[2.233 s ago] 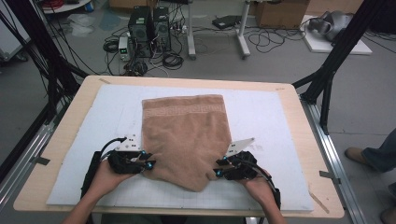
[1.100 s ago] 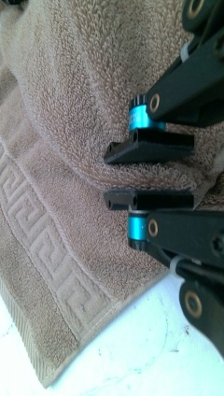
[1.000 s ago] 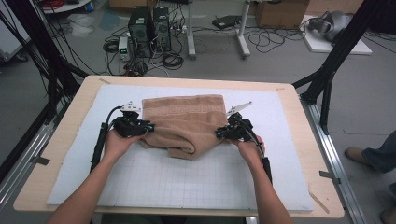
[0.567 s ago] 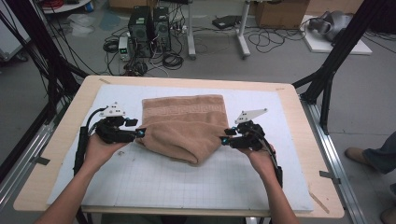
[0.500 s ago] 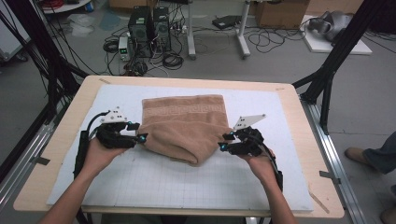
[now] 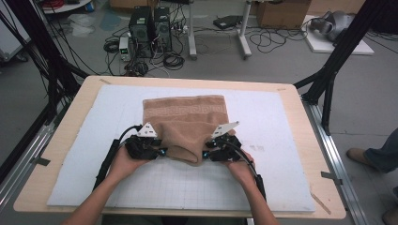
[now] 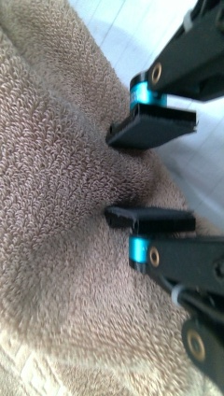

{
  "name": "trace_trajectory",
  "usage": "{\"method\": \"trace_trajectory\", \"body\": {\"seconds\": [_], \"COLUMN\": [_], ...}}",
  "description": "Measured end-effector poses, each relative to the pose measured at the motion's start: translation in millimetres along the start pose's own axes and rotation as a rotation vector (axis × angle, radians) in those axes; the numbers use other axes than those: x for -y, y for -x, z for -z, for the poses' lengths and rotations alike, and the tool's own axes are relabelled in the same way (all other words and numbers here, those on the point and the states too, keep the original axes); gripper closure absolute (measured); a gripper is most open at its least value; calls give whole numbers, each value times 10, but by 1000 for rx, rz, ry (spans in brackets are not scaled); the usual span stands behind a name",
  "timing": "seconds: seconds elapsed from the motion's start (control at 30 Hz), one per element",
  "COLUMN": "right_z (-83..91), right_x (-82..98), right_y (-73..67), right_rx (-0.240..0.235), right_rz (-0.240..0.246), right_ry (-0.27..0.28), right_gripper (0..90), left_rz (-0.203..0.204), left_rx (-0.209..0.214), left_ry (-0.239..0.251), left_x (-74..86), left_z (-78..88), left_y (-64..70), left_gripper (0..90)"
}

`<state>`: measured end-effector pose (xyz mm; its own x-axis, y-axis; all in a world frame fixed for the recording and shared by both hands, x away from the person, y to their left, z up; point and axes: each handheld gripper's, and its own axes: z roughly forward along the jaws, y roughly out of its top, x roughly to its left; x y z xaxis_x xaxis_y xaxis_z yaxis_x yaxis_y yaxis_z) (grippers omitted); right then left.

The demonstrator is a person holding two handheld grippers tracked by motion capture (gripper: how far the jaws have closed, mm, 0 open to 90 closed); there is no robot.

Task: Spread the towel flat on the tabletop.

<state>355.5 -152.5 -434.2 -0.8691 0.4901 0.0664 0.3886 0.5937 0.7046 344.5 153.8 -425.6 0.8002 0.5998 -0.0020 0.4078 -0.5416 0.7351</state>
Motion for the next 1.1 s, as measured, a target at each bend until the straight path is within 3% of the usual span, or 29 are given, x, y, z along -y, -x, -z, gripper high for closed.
{"method": "trace_trajectory", "body": {"seconds": [0.07, 0.13, 0.23, 0.3, 0.47, 0.73, 0.87, 1.03, 1.1], "right_z": [-37, -81, -93, -72, 27, 447, 690, 1045, 1091], "right_x": [-7, -36, -36, -26, -16, 14, -29, -161, -189], "right_y": [1, 23, 51, 74, 72, 16, -70, -221, -233], "right_rx": [9, 17, 3, -13, -22, -5, 5, 19, 20], "right_rz": [-1, -4, -6, -18, -6, 7, 33, 98, 106], "right_ry": [1, 17, 27, 33, 37, 83, 110, 149, 155], "right_gripper": [645, 756, 833, 853, 861, 863, 864, 864, 864], "left_rz": [2, 7, 17, 30, 11, 2, -14, -47, -61], "left_rx": [-11, -18, -6, 5, 2, -1, -5, 5, -3], "left_ry": [6, 14, 24, 30, 62, 141, 179, 215, 215], "left_x": [-10, -17, -18, -15, -38, -47, -81, -163, -201], "left_z": [-24, -42, -42, -7, 155, 574, 761, 1003, 1041], "left_y": [-16, -29, -59, -74, -37, -11, 65, 164, 173], "left_gripper": [660, 728, 758, 771, 785, 812, 816, 817, 817]}}
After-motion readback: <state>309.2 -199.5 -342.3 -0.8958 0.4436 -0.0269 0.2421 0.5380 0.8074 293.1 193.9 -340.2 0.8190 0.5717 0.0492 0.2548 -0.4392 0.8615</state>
